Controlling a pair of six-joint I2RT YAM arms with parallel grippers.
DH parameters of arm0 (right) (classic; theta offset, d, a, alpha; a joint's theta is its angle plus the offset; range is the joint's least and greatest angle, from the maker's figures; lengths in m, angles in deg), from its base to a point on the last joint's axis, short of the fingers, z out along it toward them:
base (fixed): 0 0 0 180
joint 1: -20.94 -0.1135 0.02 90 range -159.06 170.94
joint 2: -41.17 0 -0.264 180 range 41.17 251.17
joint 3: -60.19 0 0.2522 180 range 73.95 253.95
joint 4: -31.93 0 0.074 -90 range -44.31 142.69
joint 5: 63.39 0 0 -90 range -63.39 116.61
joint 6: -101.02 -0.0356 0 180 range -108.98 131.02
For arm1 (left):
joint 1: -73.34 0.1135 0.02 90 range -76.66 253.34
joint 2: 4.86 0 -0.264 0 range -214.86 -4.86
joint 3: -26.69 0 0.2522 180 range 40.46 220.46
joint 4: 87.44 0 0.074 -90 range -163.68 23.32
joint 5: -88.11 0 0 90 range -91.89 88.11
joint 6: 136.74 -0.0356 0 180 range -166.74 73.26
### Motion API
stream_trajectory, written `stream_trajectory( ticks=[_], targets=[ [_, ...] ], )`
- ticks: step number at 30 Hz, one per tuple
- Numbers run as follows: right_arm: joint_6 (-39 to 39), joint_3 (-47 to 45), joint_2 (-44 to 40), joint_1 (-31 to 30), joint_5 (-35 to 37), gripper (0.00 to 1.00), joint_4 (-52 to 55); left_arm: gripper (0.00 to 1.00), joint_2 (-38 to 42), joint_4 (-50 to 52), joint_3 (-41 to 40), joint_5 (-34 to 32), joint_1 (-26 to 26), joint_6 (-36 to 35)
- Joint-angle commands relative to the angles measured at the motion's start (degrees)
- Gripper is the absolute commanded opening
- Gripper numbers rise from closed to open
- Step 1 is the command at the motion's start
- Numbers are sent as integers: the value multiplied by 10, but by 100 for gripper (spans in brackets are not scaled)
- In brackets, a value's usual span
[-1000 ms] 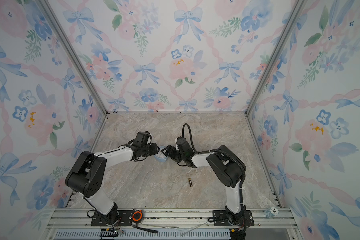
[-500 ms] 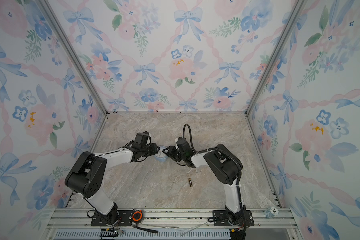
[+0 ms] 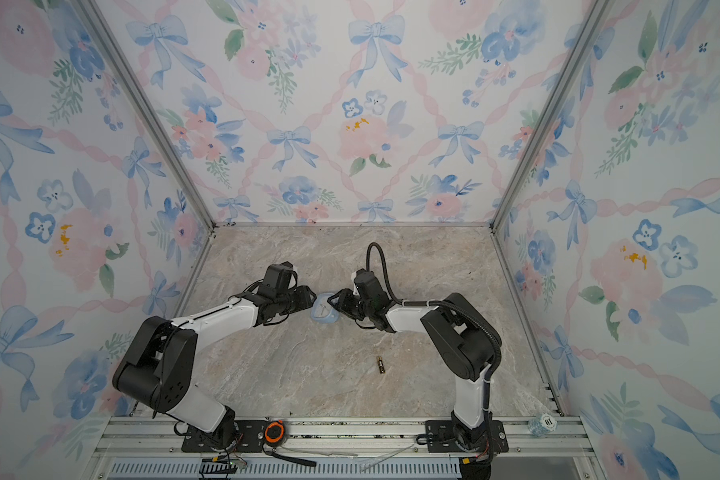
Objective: Insert the battery into the alarm
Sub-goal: Adjust the alarm at the center of the board.
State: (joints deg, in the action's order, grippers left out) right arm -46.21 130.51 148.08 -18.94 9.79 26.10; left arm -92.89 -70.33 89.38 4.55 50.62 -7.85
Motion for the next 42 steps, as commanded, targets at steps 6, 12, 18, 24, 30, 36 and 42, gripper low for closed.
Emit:
stream_trajectory(
  ticks=[6, 12, 18, 24, 30, 36, 42],
  targets=[
    [182, 110, -94, -39, 160, 30, 362, 52, 115, 45, -16, -56, -14, 10],
    [271, 208, -95, -75, 329, 30, 585, 52, 194, 42, -63, -80, -32, 37],
    [309, 285, -54, -113, 505, 30, 750, 49, 273, 40, -138, -132, -64, 66],
    [302, 365, 49, -149, 655, 28, 885, 50, 347, 42, -202, -148, -68, 107],
    [281, 447, 155, -180, 714, 30, 958, 51, 381, 54, -230, -151, -68, 119],
    [281, 501, 210, -203, 717, 32, 966, 51, 400, 60, -249, -149, -68, 130],
    [282, 526, 245, -217, 696, 34, 958, 52, 406, 82, -259, -161, -68, 146]
  ],
)
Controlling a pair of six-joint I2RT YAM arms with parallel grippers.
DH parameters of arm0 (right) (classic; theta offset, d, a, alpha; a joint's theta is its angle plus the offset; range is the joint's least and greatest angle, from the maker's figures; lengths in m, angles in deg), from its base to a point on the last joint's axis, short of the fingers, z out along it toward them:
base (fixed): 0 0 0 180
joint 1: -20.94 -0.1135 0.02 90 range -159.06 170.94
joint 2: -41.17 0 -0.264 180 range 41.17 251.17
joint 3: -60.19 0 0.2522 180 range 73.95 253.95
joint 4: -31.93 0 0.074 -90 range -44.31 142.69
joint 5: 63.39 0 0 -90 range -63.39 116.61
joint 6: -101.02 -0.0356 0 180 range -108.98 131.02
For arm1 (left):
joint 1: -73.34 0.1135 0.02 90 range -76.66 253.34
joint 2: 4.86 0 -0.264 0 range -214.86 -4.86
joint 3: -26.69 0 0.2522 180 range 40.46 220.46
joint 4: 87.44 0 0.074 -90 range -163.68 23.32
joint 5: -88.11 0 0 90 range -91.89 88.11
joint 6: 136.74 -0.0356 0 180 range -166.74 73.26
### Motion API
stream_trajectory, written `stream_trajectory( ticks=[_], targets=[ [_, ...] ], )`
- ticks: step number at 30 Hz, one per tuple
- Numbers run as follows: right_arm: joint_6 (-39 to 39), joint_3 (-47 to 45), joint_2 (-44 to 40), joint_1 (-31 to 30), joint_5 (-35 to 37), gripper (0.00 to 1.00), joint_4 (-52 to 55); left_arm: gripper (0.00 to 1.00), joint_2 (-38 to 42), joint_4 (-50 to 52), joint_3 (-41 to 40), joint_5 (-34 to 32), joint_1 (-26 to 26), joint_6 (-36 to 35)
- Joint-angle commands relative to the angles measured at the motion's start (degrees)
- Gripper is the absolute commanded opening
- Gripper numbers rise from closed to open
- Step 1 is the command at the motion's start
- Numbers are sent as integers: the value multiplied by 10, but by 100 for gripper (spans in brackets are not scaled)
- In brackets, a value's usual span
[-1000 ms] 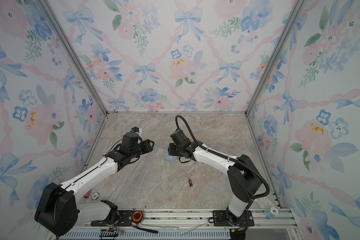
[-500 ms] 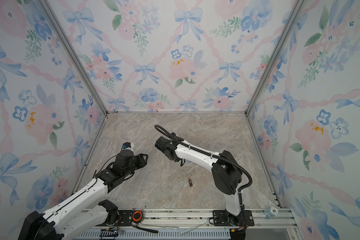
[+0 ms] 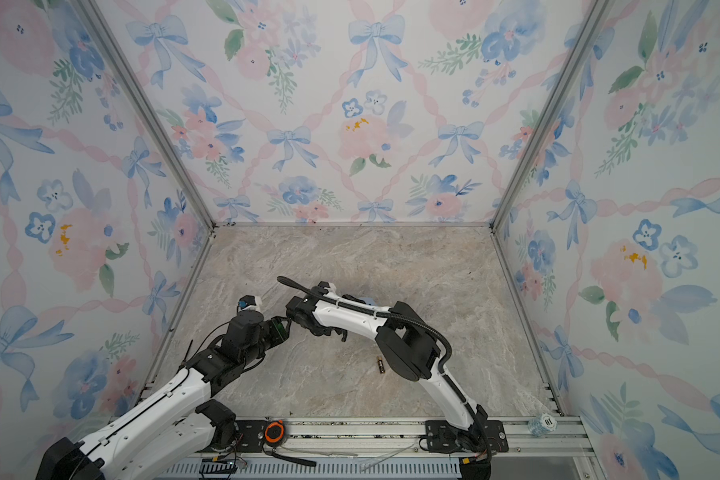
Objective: Insert the battery into the alarm
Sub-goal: Adjust the alarm at the center of the board.
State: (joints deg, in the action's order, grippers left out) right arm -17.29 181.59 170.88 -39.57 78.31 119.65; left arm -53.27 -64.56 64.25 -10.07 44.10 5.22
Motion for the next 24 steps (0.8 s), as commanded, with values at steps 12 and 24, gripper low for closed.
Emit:
stream_trajectory(
  ticks=[12, 24],
  targets=[
    [-19, 9, 35, -20, -12, 43, -7, 59, 48, 85, -1, -30, 14, 32],
    [-13, -17, 20, -23, -44, 61, -46, 62, 44, 93, 10, -29, 23, 28]
  ],
)
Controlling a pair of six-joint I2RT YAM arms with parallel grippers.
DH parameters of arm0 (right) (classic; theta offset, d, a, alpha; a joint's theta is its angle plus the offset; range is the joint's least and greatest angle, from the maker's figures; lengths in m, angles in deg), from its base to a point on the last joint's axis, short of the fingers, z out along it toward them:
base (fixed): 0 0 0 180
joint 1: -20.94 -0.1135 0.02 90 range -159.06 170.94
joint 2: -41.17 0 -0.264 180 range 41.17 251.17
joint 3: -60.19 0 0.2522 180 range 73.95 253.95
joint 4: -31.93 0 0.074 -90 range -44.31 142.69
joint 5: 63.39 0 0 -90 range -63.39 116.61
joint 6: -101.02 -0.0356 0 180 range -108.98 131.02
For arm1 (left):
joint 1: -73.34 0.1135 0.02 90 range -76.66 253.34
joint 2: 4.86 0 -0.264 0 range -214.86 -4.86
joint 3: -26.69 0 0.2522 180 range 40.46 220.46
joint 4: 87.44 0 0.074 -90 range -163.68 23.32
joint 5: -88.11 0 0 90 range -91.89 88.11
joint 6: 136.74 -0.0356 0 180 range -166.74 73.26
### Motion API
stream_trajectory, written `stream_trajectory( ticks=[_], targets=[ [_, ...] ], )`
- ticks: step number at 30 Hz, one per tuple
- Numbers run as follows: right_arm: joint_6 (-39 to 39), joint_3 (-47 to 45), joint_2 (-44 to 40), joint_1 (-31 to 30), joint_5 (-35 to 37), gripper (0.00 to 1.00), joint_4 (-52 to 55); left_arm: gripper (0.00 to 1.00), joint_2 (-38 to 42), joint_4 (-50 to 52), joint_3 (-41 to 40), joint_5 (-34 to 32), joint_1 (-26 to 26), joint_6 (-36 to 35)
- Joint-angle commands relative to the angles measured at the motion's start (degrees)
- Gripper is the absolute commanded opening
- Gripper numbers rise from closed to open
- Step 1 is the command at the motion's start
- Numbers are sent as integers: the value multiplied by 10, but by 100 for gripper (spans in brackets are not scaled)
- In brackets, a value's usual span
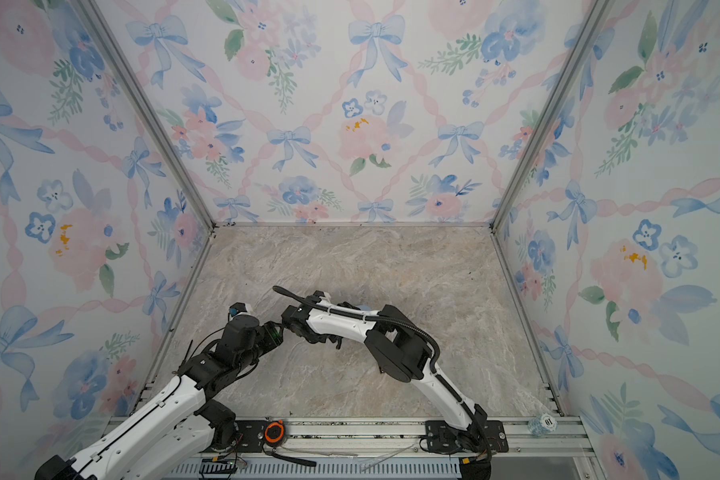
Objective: Insert the battery into the alarm
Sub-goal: Adjust the alarm at the center of the board.
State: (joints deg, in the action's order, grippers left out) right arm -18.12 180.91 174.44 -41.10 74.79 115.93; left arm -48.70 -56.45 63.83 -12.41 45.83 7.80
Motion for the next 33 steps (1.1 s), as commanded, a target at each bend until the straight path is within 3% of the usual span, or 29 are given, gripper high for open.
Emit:
stream_trajectory(
  ticks=[1, 9, 22, 25, 29, 32, 33],
  targets=[
    [-5, -12, -17, -8, -10, 61, -11, 62, -3, 12, 15, -5, 6, 1],
    [8, -28, -41, -7, -68, 66, -54, 65, -8, 14, 21, 0, 11, -6],
    [-5, -85, -193, 0, -123, 68, -98, 70, -36, 14, 45, 9, 11, -24],
    [-36, -157, -262, 30, -154, 61, -141, 67, -90, -14, 77, 53, 11, -61],
    [-103, -321, -390, 103, -262, 41, -253, 54, -214, -51, 156, 137, 8, -115],
    [-153, -421, -459, 157, -341, 34, -314, 50, -323, -82, 231, 183, -8, -154],
    [-164, -450, -474, 169, -354, 37, -328, 47, -362, -90, 256, 202, -13, -164]
  ],
)
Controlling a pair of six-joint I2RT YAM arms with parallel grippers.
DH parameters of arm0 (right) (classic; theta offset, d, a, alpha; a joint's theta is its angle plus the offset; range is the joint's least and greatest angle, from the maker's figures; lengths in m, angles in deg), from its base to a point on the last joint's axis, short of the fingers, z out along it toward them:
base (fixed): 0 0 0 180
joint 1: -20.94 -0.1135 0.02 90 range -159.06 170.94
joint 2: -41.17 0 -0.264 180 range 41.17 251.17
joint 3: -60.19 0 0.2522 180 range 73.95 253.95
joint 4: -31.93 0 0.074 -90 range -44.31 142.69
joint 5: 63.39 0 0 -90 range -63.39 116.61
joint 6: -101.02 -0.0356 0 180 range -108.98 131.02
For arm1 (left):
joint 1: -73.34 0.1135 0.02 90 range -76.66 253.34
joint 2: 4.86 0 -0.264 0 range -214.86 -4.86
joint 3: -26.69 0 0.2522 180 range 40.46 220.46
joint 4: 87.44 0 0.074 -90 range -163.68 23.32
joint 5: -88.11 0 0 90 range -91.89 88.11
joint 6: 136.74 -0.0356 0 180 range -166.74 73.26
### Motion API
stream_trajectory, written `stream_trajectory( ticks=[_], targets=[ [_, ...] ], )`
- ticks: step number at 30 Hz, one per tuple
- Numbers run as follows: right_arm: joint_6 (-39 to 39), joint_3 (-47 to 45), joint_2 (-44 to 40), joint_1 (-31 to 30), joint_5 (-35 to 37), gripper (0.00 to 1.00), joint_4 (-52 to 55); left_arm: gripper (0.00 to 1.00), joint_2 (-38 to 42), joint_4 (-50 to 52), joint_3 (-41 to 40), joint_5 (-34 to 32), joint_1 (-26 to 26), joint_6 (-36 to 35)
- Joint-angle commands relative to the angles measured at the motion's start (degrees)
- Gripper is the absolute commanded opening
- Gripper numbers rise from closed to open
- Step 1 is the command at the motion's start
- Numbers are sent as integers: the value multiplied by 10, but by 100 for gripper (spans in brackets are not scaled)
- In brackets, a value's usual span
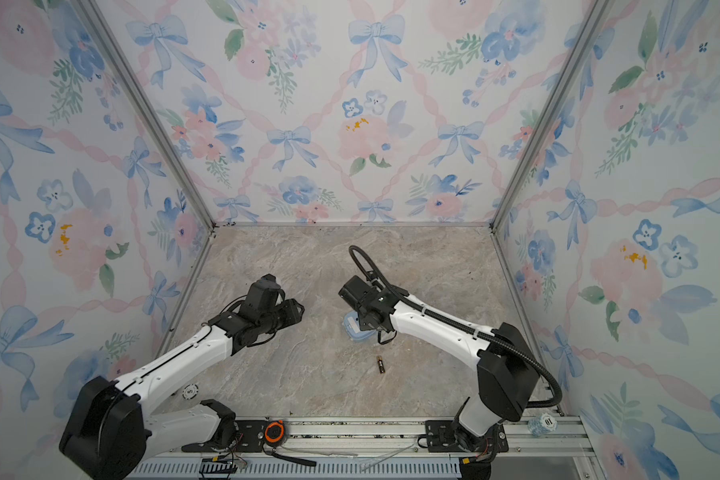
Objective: Insert the battery into the alarm
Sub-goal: Adjust the alarm at the center of the board.
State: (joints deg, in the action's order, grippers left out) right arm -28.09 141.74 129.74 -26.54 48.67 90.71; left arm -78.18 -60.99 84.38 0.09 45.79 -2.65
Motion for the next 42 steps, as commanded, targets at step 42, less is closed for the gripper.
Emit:
stream_trajectory(
  ticks=[42],
  targets=[
    [9, 121, 208, 83, -260, 19, -98, 37, -104, -82, -40, 45, -96, -7]
  ],
)
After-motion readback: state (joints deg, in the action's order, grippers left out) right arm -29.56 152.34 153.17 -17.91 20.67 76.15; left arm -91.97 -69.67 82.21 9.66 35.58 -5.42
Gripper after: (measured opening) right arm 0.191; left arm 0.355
